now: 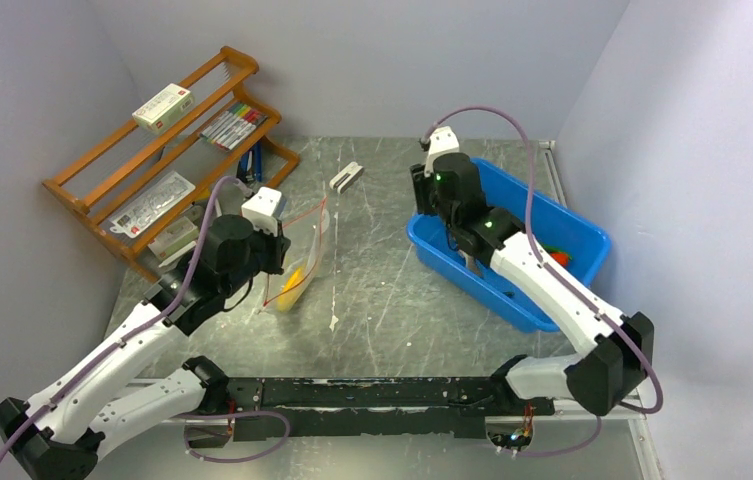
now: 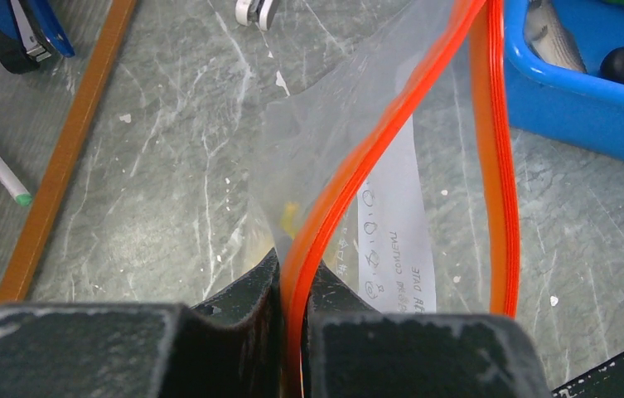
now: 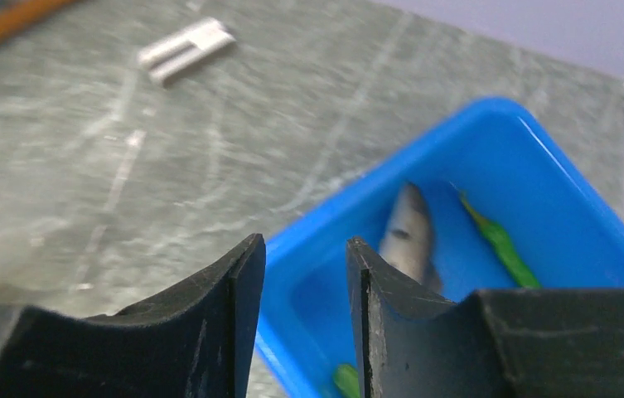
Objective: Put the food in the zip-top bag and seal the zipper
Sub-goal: Pick up the fake fish from the bin.
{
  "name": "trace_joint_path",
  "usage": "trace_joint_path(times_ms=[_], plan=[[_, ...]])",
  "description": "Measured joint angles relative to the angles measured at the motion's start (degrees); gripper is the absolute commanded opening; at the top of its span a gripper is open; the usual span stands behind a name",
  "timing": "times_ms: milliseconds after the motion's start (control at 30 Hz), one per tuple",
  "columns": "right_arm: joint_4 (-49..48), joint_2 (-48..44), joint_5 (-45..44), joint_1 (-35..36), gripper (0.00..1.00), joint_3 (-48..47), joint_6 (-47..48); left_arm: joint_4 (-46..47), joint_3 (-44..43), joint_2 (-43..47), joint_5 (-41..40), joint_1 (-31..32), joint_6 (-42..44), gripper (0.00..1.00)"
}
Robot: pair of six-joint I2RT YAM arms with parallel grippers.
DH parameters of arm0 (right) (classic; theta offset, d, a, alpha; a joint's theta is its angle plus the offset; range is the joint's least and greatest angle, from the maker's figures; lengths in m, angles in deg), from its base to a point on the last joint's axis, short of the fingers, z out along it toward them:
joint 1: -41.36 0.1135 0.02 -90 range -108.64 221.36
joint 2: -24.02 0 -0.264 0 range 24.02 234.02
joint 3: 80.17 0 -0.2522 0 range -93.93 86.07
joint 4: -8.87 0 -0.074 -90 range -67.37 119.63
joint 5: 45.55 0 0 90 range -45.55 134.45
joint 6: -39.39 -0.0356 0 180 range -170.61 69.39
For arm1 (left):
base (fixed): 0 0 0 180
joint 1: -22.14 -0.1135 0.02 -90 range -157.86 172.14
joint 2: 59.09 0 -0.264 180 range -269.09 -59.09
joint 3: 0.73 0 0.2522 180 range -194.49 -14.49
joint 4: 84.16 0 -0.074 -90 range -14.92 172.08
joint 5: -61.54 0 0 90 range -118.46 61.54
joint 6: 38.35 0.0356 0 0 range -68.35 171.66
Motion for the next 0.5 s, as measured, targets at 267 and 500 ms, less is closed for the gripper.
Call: trace_joint_path(times_ms=[267, 500], plan=[[5.3, 6.8, -1.4, -13.1, 0.41, -0.8, 1.9, 0.0, 0.3, 0.0, -0.2, 0.0, 0.4, 0.07], [4.8, 12.1, 4.0, -22.1, 0.45, -0.7, 1.9, 0.2, 0.5, 0.0, -0.2, 0.0, 0.8, 0.07]])
